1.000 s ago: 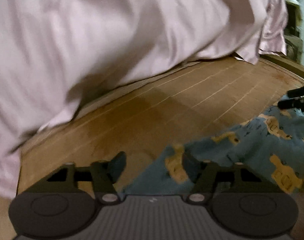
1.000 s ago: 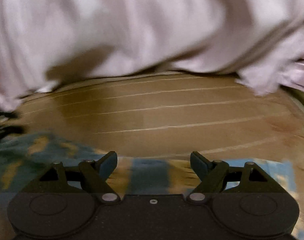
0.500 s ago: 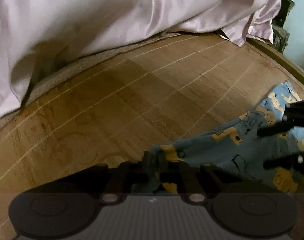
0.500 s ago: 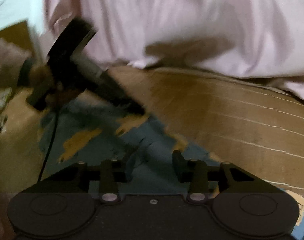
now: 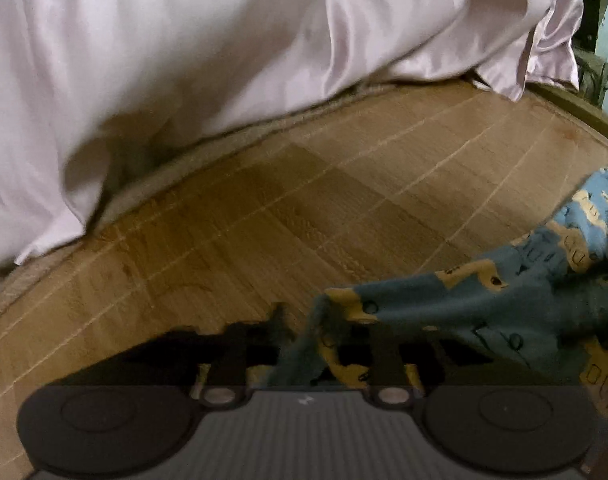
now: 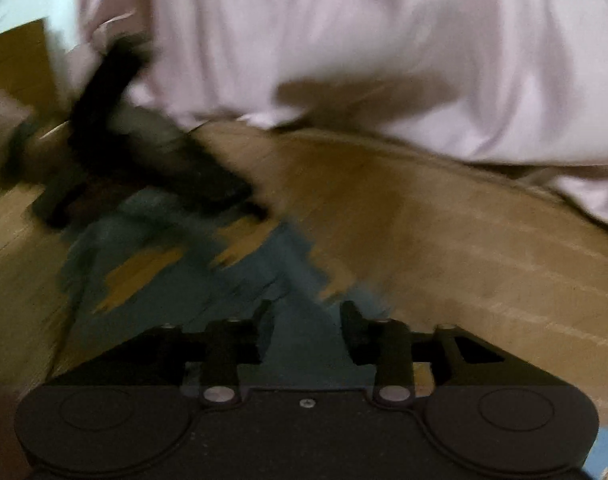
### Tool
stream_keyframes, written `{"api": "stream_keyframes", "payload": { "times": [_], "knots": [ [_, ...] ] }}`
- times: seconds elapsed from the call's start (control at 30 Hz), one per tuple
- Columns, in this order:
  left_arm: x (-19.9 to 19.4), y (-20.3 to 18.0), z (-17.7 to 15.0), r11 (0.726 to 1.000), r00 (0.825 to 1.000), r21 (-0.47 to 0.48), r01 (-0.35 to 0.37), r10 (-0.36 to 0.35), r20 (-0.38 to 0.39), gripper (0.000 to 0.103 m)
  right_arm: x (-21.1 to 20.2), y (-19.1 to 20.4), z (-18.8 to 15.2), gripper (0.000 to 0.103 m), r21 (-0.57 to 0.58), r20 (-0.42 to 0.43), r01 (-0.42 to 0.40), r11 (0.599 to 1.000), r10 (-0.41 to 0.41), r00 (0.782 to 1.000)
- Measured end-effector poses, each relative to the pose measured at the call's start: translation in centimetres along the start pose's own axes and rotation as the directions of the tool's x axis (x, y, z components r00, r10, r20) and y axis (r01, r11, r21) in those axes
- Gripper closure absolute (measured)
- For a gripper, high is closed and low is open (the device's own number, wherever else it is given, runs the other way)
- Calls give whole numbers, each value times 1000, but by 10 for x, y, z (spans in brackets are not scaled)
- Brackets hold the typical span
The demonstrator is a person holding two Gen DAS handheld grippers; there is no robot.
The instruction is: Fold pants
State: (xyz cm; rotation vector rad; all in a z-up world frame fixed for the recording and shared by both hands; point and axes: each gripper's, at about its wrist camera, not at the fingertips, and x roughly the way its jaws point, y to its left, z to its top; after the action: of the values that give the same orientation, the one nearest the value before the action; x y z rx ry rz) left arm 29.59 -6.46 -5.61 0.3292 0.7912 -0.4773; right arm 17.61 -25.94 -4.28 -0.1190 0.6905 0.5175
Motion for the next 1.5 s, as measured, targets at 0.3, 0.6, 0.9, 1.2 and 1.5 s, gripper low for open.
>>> {"api": "stream_keyframes", "payload": {
  "times": [0.3, 0.6, 0.9, 1.2, 1.5],
  "knots": [
    [-45, 1, -42, 997, 1000, -71, 9, -7, 22, 52, 52, -7, 16, 67, -96, -65, 103, 990, -109, 992],
    [-70, -8, -85, 985, 995, -143, -96, 93, -26, 33, 7, -2, -6, 61, -16, -13, 353, 935, -353, 935],
    [-80, -4, -105, 973, 994, -209, -97, 84, -68, 11, -56, -17, -72, 36, 258, -118, 443, 859, -427, 896],
    [-95, 11, -120, 966, 985, -229, -123, 92, -143, 8, -95, -36, -103, 35, 385, -214, 547, 743, -505, 836],
    [-140, -47, -49, 989, 989, -43, -139, 136, -62, 3, -203, -19, -123, 4, 622, -128, 570, 537, -648, 751]
  ]
}}
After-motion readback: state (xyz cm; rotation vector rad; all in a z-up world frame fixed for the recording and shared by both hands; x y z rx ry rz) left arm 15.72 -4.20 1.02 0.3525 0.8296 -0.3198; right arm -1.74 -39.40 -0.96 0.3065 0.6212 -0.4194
